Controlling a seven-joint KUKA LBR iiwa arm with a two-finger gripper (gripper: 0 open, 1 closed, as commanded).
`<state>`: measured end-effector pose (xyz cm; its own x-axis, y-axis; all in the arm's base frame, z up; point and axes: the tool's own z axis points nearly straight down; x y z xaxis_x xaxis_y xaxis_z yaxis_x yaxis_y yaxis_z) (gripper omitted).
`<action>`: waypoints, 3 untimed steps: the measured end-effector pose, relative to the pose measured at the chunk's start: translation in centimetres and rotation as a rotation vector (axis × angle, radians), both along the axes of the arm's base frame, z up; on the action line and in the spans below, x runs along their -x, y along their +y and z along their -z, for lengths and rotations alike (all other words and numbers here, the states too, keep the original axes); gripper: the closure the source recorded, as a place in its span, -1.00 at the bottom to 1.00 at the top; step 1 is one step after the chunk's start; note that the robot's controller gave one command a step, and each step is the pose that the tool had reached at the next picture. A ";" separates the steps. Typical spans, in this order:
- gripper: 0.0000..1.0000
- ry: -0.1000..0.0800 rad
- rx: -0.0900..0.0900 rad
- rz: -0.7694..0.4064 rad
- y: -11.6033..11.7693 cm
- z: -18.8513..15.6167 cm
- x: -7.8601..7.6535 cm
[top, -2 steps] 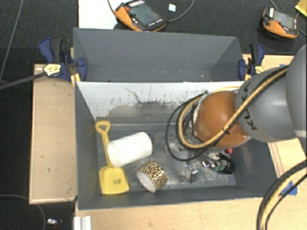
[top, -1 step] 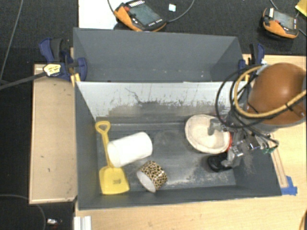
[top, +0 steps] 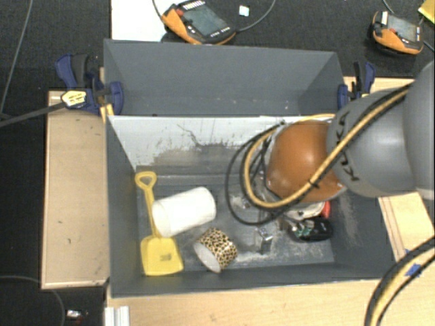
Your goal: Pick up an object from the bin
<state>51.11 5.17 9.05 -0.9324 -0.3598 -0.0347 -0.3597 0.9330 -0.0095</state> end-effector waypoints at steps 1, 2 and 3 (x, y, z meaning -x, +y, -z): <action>-1.00 0.014 -0.003 -0.014 1.3 0.2 0.9; -1.00 -0.002 0.004 -0.239 1.5 -9.6 -0.2; -1.00 0.003 0.005 -0.239 1.4 -9.3 -0.1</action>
Offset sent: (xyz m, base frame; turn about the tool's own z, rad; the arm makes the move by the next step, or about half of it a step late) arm -0.0004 0.0138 0.0928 -0.2390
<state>51.16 6.59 18.40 -0.8210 -0.5702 -0.0293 -0.5701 0.8215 -0.0122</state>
